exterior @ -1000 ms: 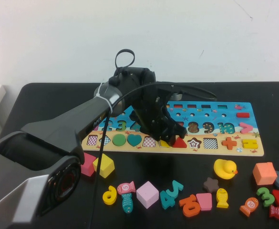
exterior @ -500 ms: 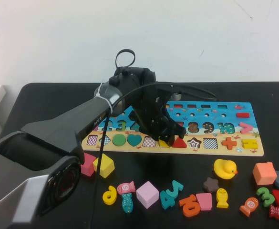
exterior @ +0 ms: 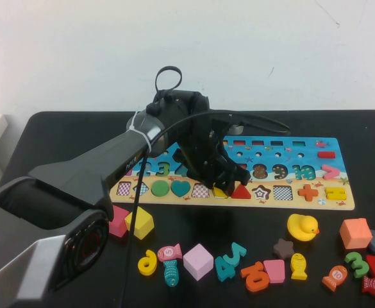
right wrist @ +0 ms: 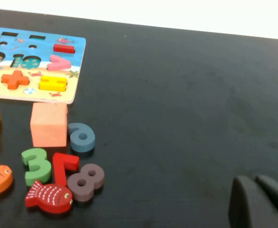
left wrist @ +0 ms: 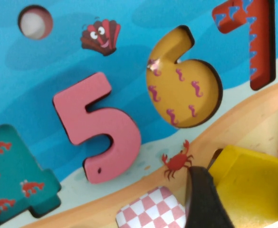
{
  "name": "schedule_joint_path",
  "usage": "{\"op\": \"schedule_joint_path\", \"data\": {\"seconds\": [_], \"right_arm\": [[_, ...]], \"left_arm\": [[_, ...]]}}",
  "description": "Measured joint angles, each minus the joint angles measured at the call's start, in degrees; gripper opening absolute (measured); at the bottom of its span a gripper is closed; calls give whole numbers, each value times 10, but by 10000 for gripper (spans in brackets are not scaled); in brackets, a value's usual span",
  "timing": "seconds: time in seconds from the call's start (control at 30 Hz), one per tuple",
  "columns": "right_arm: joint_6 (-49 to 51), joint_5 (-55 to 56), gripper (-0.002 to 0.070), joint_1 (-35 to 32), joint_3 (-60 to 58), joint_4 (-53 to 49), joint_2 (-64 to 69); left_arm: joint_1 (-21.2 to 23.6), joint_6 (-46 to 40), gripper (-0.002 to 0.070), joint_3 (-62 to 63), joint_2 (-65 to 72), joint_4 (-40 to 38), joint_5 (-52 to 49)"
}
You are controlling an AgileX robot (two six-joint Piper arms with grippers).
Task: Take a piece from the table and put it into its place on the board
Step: Place the "Pentagon" into the hole of the Pentagon
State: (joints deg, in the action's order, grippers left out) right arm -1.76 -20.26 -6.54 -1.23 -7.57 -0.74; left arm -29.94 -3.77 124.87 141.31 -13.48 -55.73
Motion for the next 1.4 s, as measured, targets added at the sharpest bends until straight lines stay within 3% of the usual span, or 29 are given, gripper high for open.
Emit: {"op": "schedule_joint_path", "data": {"seconds": [0.27,0.6,0.9,0.97,1.07,1.17,1.23,1.4], "right_arm": [[0,0,19,0,0,0,0],[0,0,18,0,0,0,0],[0,0,18,0,0,0,0],[0,0,18,0,0,0,0],[0,0,18,0,0,0,0],[0,0,18,0,0,0,0],[0,0,19,0,0,0,0],[0,0,18,0,0,0,0]], "left_arm": [[0,1,326,0,0,2,-1],[0,2,485,0,0,11,-24],[0,2,503,36,1,5,-32],[0,2,474,52,1,4,-33],[0,2,360,59,1,7,-39],[0,2,162,59,1,26,-60],[0,3,69,59,1,44,-74],[0,7,10,59,1,71,-81]]}}
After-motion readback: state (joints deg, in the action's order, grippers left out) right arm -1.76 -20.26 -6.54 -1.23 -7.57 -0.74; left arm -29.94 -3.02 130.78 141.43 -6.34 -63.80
